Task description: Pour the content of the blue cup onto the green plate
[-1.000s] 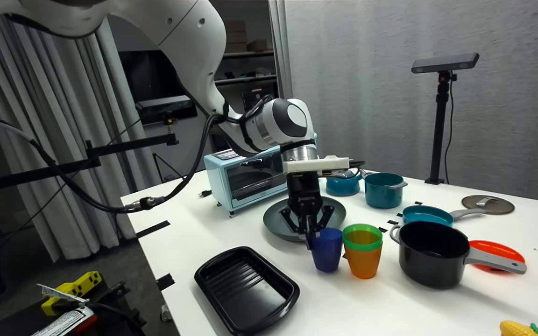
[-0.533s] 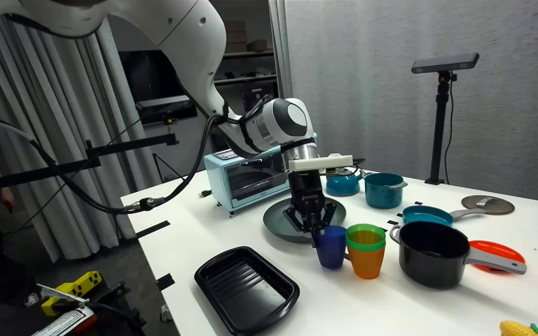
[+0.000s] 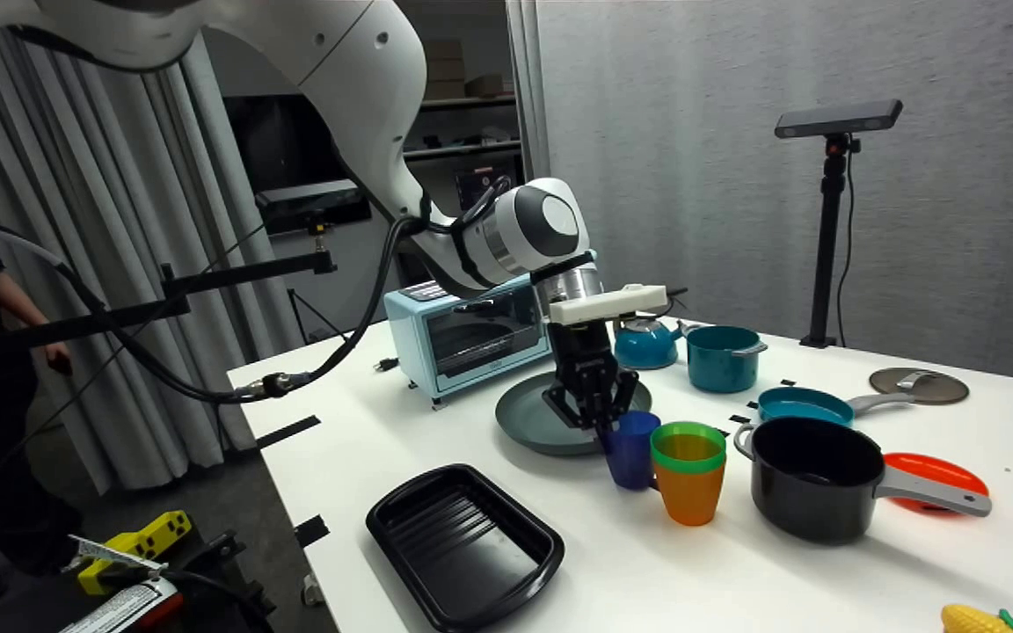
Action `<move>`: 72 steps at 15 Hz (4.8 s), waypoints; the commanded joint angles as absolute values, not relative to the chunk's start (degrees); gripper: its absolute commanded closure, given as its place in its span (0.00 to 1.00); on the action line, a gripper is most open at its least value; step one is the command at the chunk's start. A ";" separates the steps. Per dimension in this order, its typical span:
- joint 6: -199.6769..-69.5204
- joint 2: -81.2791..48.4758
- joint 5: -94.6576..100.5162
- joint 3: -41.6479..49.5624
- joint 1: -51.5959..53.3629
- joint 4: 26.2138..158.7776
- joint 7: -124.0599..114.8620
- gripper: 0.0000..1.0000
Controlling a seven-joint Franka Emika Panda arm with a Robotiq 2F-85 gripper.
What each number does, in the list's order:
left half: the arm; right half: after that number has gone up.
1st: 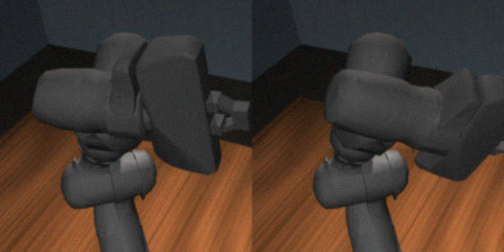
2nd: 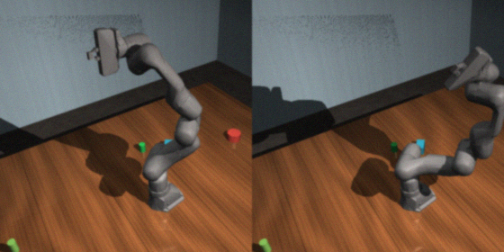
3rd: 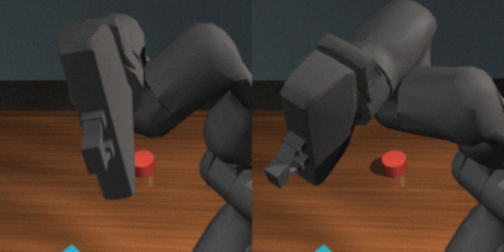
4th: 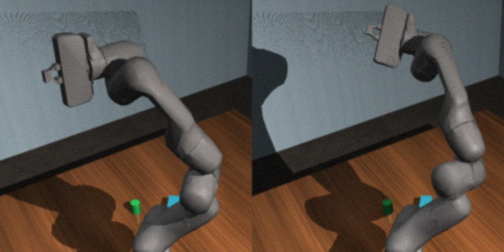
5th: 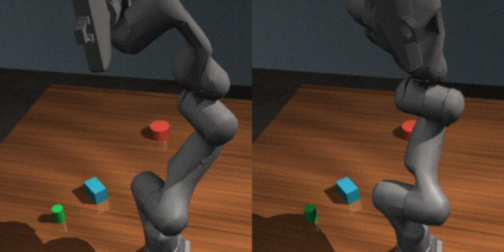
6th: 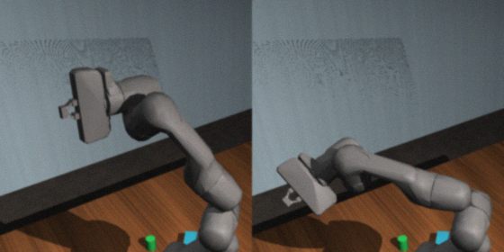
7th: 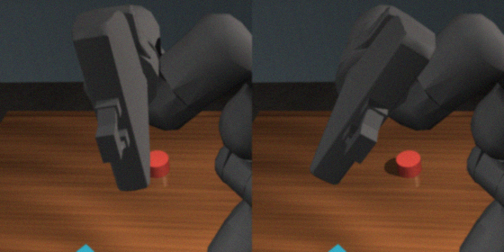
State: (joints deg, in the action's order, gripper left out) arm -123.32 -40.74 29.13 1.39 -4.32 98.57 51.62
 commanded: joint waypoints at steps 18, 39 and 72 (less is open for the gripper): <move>-124.92 -41.36 29.67 2.58 -4.23 98.30 59.33 0.98; -122.92 -41.43 30.11 2.81 -4.01 97.97 58.99 0.98; -123.76 -40.93 29.18 2.54 -4.13 98.23 57.71 0.93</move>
